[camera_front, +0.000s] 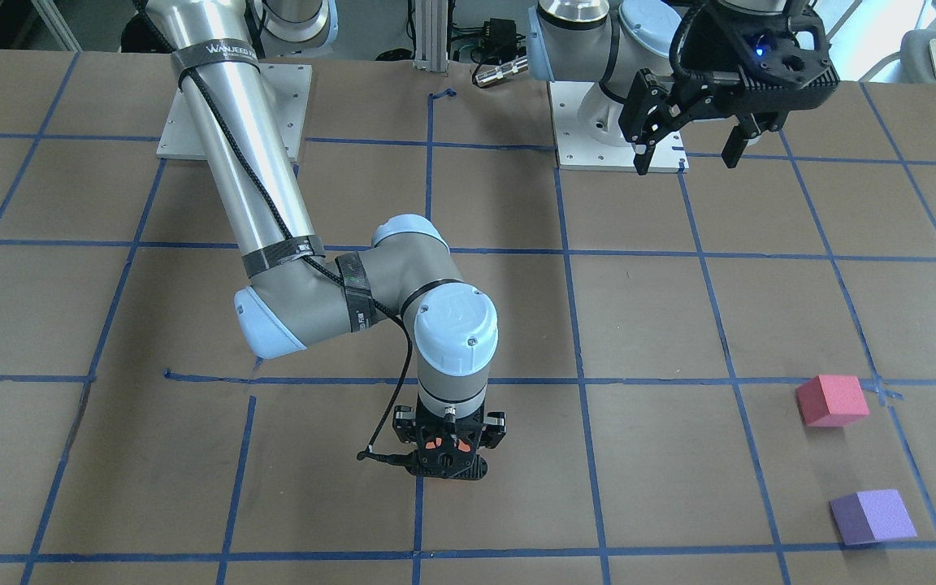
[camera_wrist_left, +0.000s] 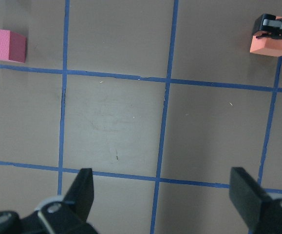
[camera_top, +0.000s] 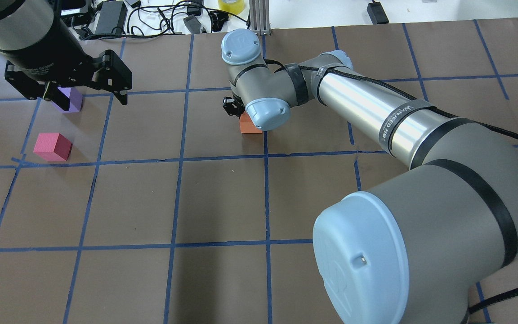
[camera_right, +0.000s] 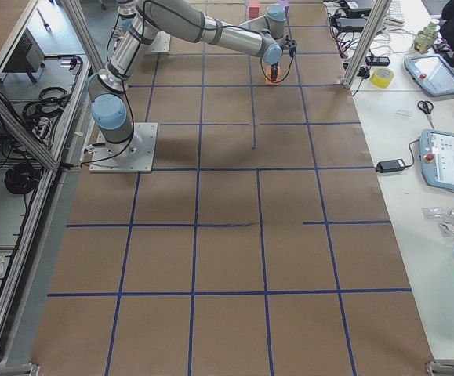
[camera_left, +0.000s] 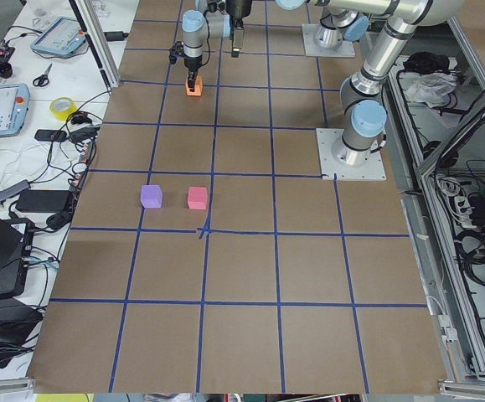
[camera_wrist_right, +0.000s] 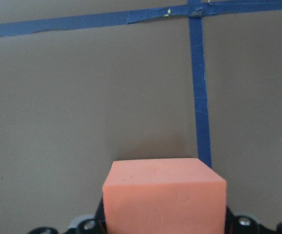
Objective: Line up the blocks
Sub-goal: 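Carry the orange cube with the right gripper toward the table center, then open the right gripper to release the cube and lift away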
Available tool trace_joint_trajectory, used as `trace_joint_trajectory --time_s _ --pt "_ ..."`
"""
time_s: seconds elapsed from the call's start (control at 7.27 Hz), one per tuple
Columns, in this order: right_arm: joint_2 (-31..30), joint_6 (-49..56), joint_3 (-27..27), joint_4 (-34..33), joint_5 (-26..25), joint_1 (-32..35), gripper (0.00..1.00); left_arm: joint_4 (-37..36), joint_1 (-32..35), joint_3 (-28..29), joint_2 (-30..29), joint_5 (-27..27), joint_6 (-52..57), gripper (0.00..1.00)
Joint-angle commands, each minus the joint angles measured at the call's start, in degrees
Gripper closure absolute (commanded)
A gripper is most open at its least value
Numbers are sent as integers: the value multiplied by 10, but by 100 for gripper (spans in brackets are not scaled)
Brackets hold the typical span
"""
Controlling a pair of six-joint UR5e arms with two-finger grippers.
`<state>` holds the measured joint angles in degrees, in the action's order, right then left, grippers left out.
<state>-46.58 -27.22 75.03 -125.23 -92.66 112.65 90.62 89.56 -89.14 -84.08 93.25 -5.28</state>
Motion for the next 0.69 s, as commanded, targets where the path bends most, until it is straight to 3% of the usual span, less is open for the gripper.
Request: trace_joint_trajectory --time_s 0.0,0.14,0.28,0.55 --pt "-6 -2 0 3 4 -1 0 0 0 -1 0 0 0 0" --pt "-18 -2 0 8 4 0 0 0 0 -1 1 0 0 0" --pt "-45 1 -3 55 4 -9 0 13 1 -3 2 -2 5 0" --pt "-139 9 6 135 3 -56 0 3 0 -2 0 -3 5 0"
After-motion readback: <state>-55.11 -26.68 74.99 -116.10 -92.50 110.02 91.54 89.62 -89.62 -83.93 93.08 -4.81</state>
